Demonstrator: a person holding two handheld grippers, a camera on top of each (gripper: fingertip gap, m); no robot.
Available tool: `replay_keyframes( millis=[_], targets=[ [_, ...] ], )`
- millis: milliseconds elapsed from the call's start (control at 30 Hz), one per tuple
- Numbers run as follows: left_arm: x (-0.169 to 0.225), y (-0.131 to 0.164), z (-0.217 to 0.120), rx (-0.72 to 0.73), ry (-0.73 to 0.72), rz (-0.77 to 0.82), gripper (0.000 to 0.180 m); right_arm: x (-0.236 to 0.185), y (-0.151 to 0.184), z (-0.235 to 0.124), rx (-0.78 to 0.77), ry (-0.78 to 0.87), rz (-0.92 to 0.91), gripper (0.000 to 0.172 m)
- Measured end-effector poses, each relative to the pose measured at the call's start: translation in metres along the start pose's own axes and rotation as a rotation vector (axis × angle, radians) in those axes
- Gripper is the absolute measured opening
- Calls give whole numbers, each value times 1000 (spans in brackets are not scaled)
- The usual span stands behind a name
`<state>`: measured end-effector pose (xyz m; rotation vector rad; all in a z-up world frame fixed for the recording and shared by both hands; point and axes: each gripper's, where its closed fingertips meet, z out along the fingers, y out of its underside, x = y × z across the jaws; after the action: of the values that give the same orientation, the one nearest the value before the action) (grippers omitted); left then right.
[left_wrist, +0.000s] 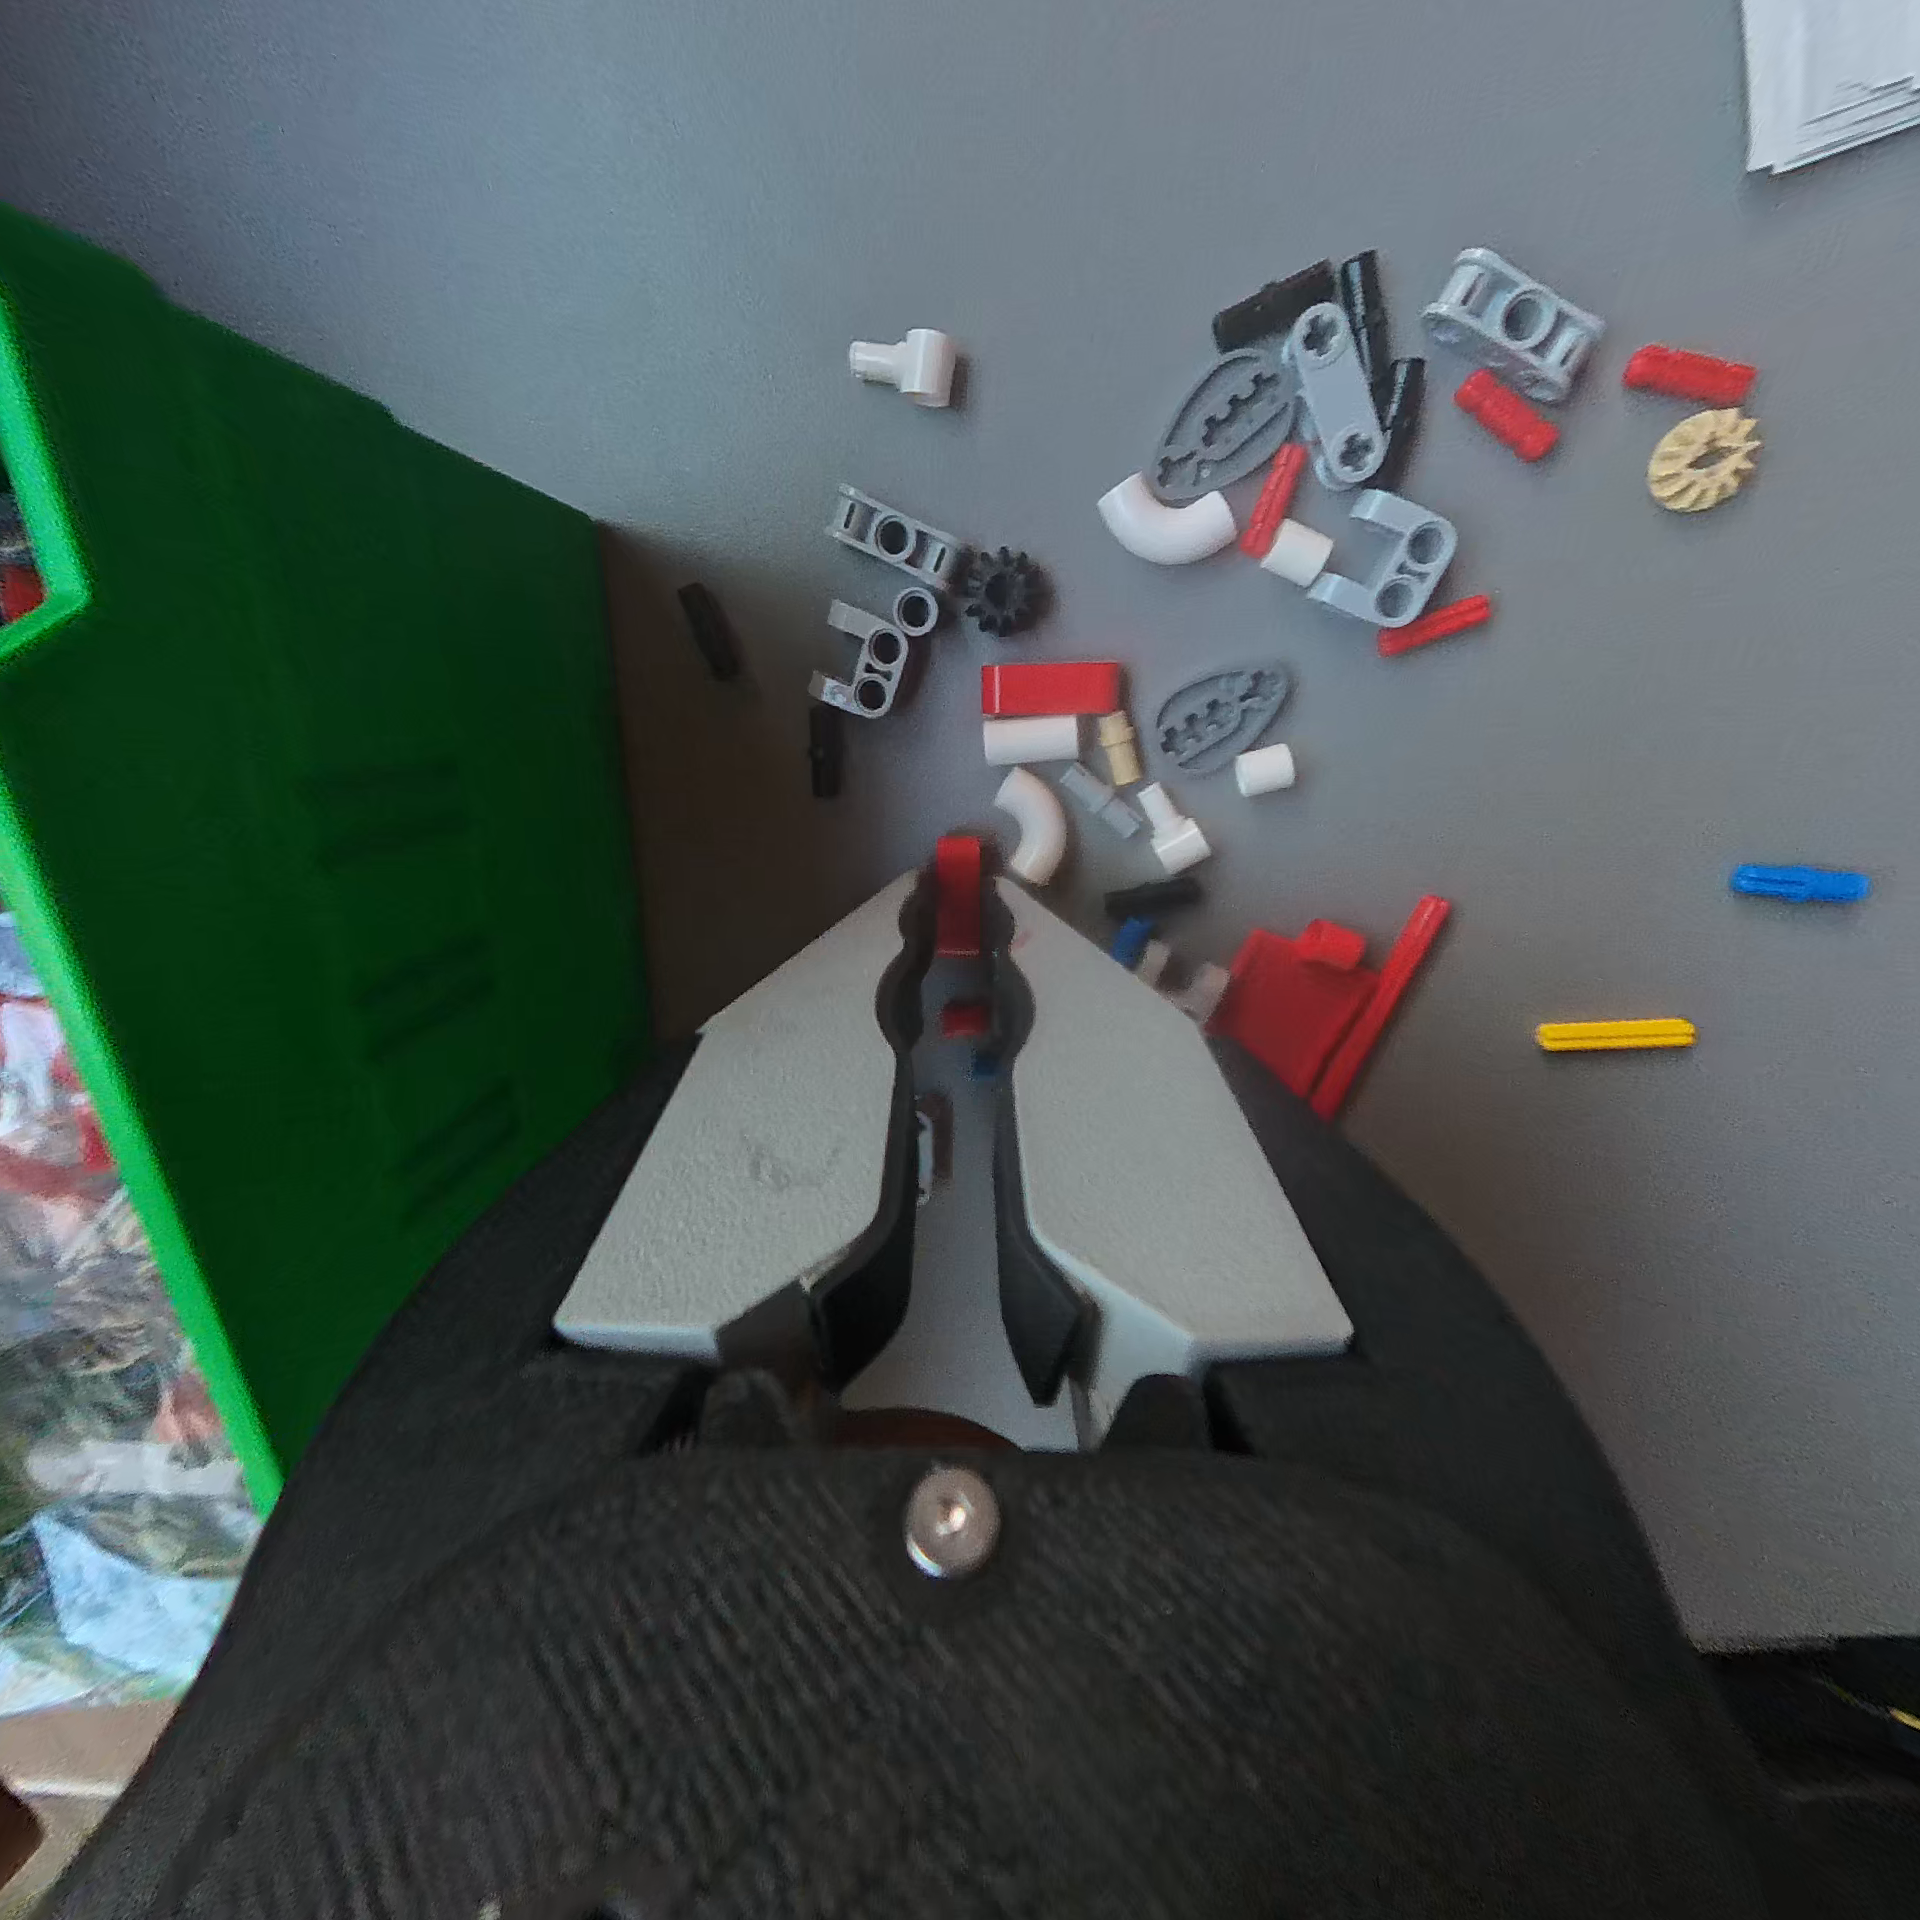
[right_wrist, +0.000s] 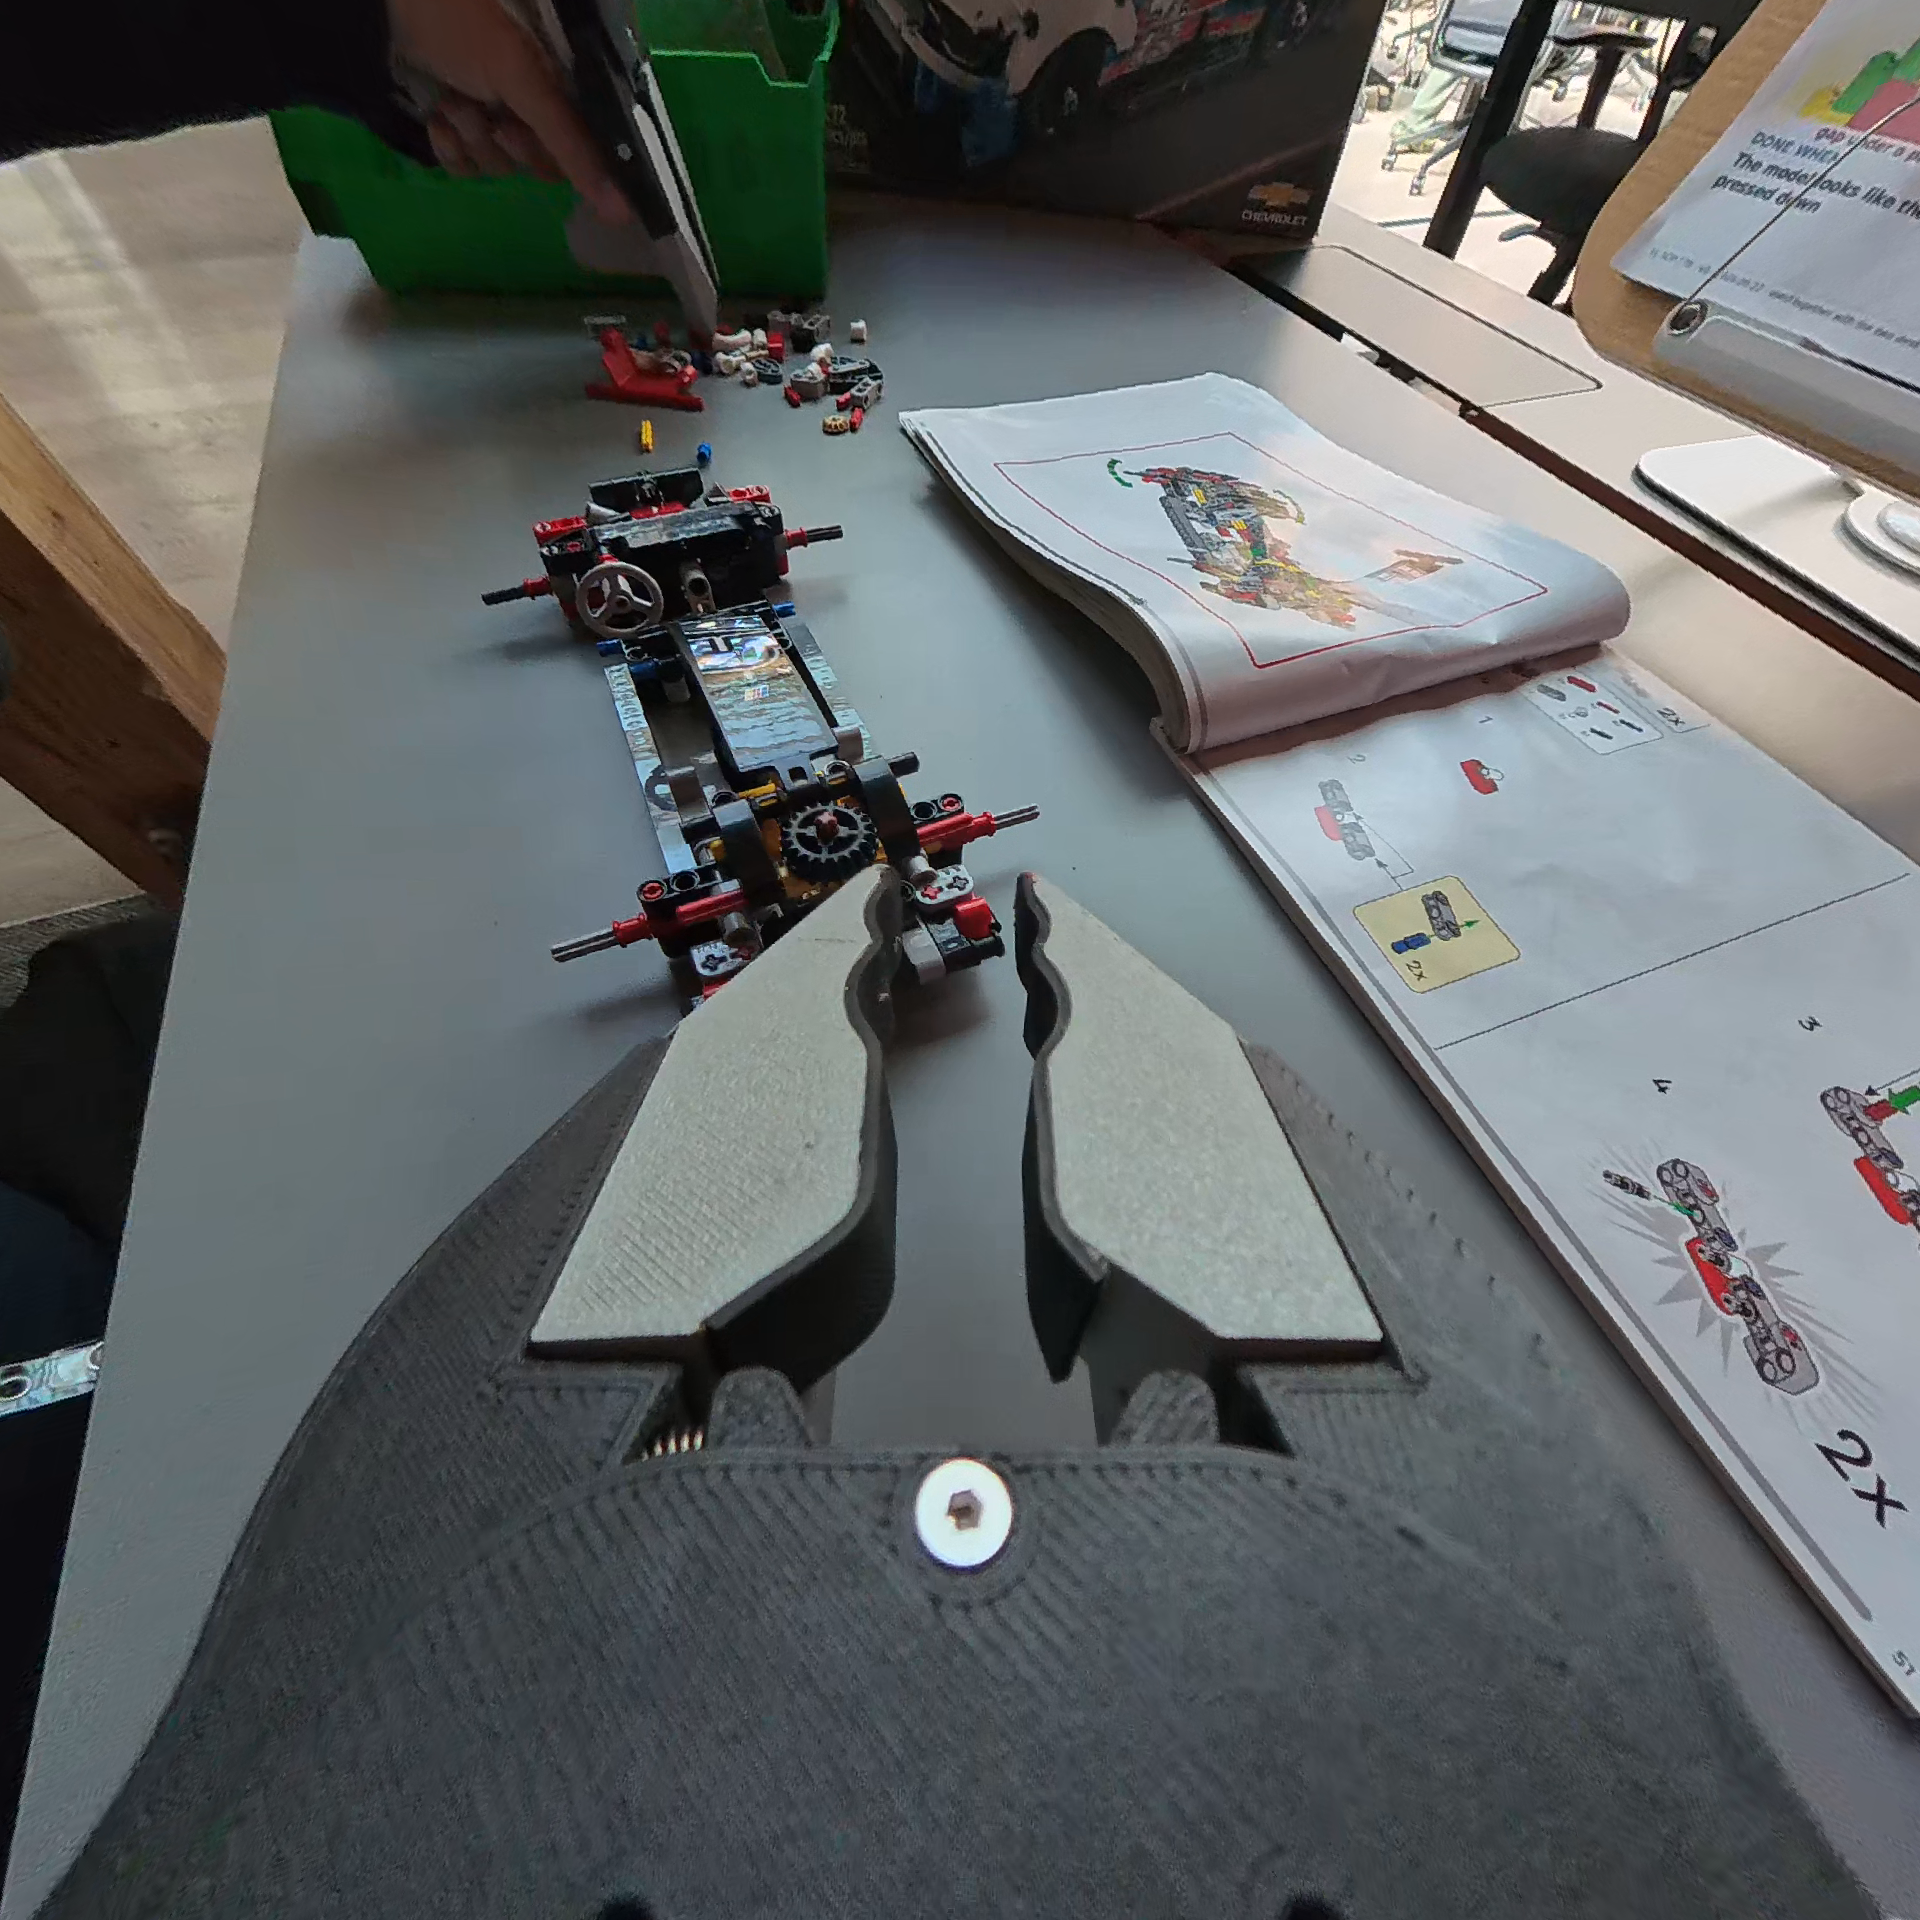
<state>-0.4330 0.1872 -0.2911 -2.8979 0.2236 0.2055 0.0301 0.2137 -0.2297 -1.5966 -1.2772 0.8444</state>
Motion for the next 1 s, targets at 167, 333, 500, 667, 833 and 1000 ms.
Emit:
replay_keyframes(
  millis=[167,333,500,667,833,1000],
  targets=[
    [7,-20,-29,117,-33,10,5,-2,2,1,-6,-11,7,19],
    [121,-84,-104,538,280,15,5,-10,-6,-1,34,-50,-8,26],
    [282,-111,-163,804,790,-83,5,-22,-27,-4,135,-19,-83,33],
    [399,-114,-170,792,1075,-111,5,-29,-44,-8,226,40,-150,34],
    [427,-122,-152,805,1212,-306,5,-22,-40,-14,209,93,-188,25],
    [439,-126,-149,809,1259,-419,5,-6,-36,-14,183,137,-128,21]
  ],
)
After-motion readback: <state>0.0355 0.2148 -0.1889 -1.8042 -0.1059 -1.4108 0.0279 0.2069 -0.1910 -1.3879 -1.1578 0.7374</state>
